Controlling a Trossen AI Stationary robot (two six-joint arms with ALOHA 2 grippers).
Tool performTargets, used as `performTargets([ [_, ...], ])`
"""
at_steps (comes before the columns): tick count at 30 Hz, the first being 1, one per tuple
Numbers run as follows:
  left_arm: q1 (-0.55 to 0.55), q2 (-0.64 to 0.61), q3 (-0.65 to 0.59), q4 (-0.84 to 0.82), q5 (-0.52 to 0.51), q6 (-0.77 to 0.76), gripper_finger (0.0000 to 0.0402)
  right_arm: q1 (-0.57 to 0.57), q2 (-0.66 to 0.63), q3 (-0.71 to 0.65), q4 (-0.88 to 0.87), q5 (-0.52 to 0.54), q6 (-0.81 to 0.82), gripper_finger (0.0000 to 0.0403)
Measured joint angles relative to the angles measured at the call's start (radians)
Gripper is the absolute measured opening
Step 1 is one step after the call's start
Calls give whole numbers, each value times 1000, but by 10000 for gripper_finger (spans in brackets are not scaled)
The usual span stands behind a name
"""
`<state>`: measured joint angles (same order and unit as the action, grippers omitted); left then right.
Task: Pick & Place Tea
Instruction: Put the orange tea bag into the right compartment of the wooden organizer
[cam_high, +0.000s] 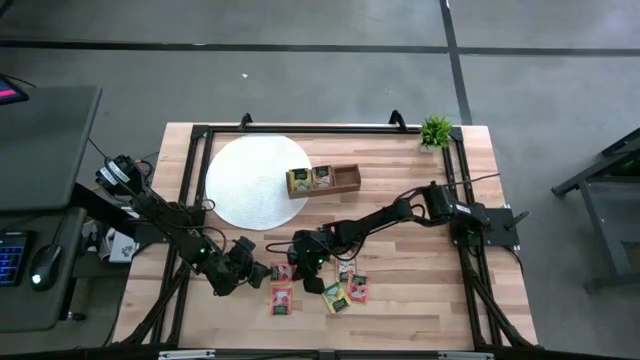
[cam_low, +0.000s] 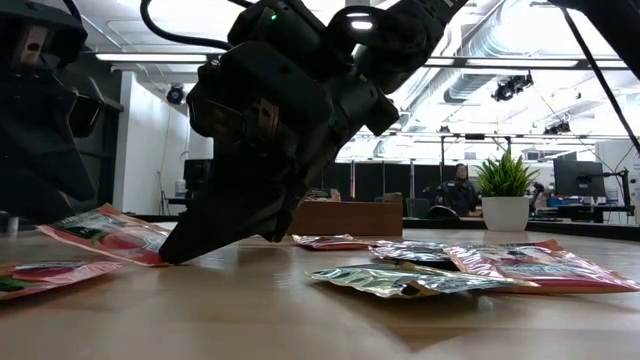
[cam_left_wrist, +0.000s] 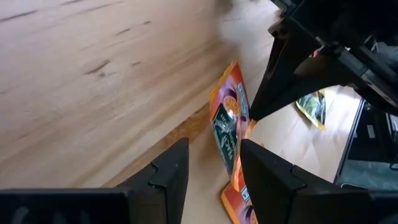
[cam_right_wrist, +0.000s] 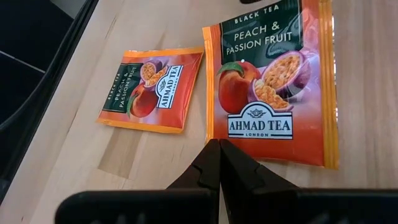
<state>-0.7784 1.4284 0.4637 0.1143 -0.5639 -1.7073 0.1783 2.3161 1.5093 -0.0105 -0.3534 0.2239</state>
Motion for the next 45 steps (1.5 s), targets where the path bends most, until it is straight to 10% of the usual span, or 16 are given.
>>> performTargets([
  [45, 130, 24, 1, 115, 220, 185, 133, -2, 2, -2, 14, 1, 15, 0],
])
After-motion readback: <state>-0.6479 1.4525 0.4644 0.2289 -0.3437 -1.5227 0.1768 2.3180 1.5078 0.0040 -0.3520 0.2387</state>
